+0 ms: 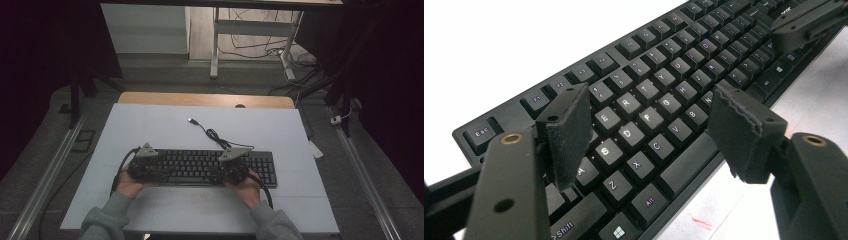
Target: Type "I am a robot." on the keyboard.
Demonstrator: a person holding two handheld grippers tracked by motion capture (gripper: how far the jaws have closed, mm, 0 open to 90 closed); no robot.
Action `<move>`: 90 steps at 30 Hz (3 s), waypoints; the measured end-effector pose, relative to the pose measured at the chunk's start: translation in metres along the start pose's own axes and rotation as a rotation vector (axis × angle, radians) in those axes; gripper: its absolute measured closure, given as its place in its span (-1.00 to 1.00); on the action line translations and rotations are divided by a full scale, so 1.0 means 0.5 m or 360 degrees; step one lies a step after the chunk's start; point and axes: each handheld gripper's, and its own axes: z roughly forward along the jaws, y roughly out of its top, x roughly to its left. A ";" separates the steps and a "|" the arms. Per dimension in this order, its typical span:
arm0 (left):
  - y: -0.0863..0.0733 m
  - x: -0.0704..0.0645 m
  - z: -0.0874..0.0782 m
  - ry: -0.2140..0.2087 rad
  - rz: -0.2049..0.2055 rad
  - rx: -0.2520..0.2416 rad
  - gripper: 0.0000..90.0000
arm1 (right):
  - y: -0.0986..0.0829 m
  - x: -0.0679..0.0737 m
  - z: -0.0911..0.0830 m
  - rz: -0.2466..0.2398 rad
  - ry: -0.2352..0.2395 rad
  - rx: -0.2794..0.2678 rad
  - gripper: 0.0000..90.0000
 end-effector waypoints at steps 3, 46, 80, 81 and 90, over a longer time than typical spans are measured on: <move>0.000 0.000 0.000 0.0000 0.0000 0.0000 -0.26 | 0.000 0.001 0.014 0.0004 -0.0011 0.0022 0.99; -0.001 0.000 -0.001 0.0009 0.0001 0.0003 -0.28 | -0.077 -0.066 -0.113 0.0128 -0.0244 -0.0150 0.27; -0.099 -0.017 -0.074 0.0089 0.0018 -0.0010 -0.28 | -0.218 -0.076 -0.260 0.0176 -0.0398 -0.0146 0.12; -0.100 -0.016 -0.075 0.0091 0.0013 -0.0012 -0.28 | -0.218 -0.076 -0.260 0.0171 -0.0398 -0.0143 0.12; -0.099 -0.015 -0.073 0.0091 0.0018 -0.0011 -0.28 | -0.217 -0.074 -0.253 0.0157 -0.0381 -0.0133 0.11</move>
